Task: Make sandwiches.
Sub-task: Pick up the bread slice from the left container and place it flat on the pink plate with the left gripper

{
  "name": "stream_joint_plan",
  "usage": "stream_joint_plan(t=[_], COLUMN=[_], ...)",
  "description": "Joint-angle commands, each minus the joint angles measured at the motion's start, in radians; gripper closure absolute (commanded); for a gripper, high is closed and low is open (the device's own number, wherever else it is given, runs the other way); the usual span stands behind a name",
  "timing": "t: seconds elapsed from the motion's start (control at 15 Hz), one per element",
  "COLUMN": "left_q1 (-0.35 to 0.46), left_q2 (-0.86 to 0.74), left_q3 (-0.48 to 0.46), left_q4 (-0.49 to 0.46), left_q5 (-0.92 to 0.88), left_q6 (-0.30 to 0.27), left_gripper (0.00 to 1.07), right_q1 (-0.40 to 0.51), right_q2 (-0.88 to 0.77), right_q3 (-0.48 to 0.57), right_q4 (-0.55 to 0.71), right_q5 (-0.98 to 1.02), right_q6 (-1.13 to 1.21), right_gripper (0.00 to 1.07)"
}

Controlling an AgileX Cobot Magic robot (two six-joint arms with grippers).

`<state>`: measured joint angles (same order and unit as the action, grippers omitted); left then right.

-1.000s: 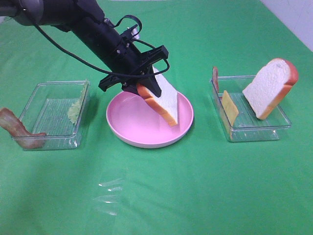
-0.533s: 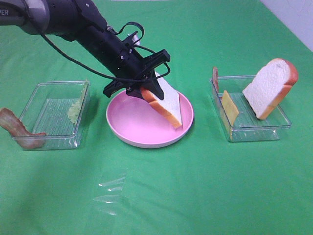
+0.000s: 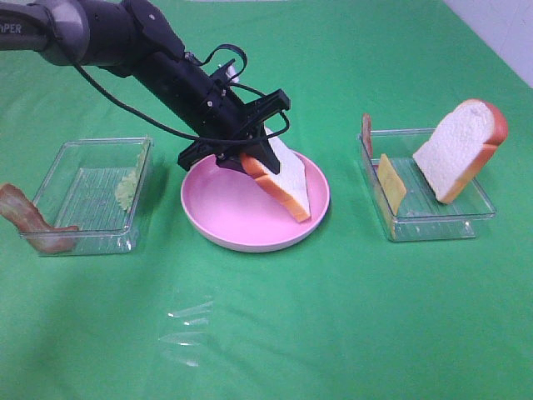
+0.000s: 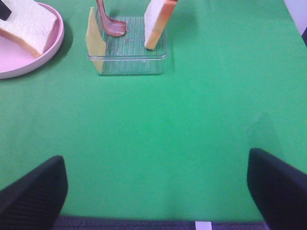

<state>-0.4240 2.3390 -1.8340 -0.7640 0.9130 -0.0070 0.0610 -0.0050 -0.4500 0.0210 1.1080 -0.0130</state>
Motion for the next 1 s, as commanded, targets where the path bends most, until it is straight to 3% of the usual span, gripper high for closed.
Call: stream_joint_plan(t=[0.07, 0.13, 0.2, 0.27, 0.33, 0.4, 0.53, 0.73, 0.87, 1.0], left_q1=[-0.005, -0.005, -0.005, -0.005, -0.005, -0.005, -0.005, -0.005, -0.005, -0.011], left_q2=[0.001, 0.001, 0.001, 0.001, 0.000, 0.000, 0.000, 0.000, 0.000, -0.022], left_q3=[0.007, 0.007, 0.007, 0.007, -0.013, -0.034, -0.070, -0.170, -0.256, -0.300], left_q4=[-0.018, -0.017, -0.016, -0.016, 0.003, 0.028, 0.071, 0.210, 0.295, 0.345], left_q5=[0.010, 0.021, 0.033, 0.033, 0.057, 0.080, 0.123, 0.271, 0.398, 0.409], left_q6=[0.001, -0.002, -0.002, -0.002, -0.002, -0.002, -0.004, -0.103, -0.137, -0.157], left_gripper=[0.94, 0.88, 0.63, 0.63, 0.33, 0.19, 0.11, 0.11, 0.11, 0.11], right_q1=[0.000, 0.000, 0.000, 0.000, 0.000, 0.000, 0.000, 0.000, 0.000, 0.000], right_q2=[-0.027, -0.027, -0.027, -0.027, -0.027, -0.027, -0.027, -0.027, -0.027, -0.027], right_q3=[-0.003, -0.003, -0.003, -0.003, -0.003, -0.003, -0.003, -0.003, -0.003, -0.003], right_q4=[0.001, 0.001, 0.001, 0.001, 0.001, 0.001, 0.001, 0.001, 0.001, 0.001], right_q5=[-0.007, -0.007, -0.007, -0.007, -0.007, -0.007, -0.007, -0.007, -0.007, -0.007], right_q6=[-0.010, -0.010, -0.010, -0.010, -0.010, -0.010, -0.010, -0.010, -0.010, -0.010], right_gripper=[0.08, 0.08, 0.08, 0.08, 0.08, 0.08, 0.08, 0.08, 0.08, 0.08])
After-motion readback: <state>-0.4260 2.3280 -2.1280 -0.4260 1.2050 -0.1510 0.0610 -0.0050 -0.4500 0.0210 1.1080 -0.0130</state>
